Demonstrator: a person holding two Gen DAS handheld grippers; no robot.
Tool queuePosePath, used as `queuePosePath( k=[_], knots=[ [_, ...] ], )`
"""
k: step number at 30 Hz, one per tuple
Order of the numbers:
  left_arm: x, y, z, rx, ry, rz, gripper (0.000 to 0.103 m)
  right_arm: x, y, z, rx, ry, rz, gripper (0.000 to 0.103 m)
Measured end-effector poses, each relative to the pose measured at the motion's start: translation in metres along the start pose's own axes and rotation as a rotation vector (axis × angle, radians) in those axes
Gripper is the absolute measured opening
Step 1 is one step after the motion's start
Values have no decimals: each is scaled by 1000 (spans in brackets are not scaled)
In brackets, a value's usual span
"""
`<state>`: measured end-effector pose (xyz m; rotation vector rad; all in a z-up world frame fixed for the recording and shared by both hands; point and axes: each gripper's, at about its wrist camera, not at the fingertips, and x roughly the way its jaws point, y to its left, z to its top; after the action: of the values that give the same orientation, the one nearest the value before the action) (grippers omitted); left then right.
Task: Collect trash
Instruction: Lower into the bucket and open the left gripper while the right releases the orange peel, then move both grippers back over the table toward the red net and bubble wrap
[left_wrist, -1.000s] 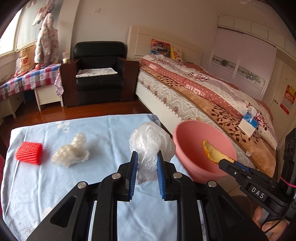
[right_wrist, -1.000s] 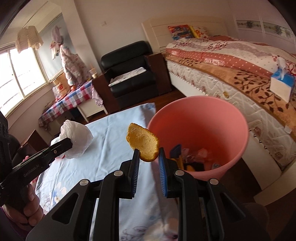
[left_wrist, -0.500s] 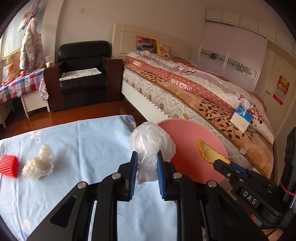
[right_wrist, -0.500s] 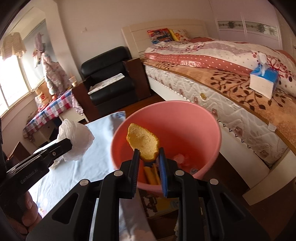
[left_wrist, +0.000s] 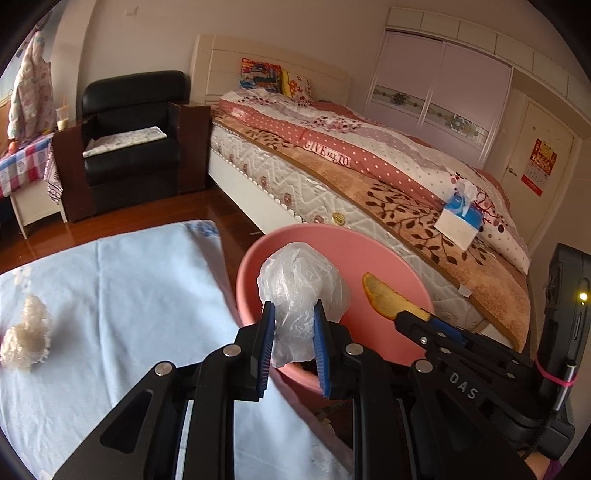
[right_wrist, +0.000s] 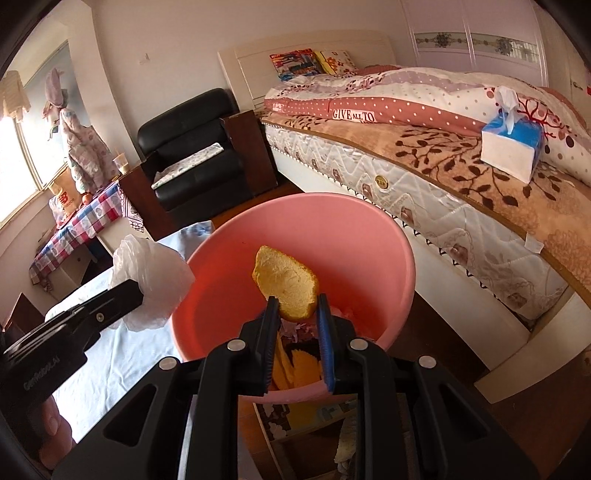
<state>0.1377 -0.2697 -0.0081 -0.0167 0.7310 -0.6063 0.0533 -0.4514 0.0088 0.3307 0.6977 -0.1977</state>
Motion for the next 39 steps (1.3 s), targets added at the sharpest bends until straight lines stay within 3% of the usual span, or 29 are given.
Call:
queuePosePath(
  k=[8,14,25,28,30,39],
  knots=[
    [18,-14,-3,13,33,-17,23,7,-8,0,13,10,-2,21],
    [20,-15,-5,9,26,-14,42,10,-11,1,20,15,-5,21],
    [17,-12,-6,-1,20,-14,43,13,-13,1,26,19,-1,22],
    [15,-11,-6,0,21,-15,44,16,-13,0,34,30,-1,30],
    [15,-11,-6,0,20,-15,45,15,-13,0,40,25,2,43],
    [0,-6,-6,-10,-1,-14,45,5,-3,0,17,9,2,45]
  ],
)
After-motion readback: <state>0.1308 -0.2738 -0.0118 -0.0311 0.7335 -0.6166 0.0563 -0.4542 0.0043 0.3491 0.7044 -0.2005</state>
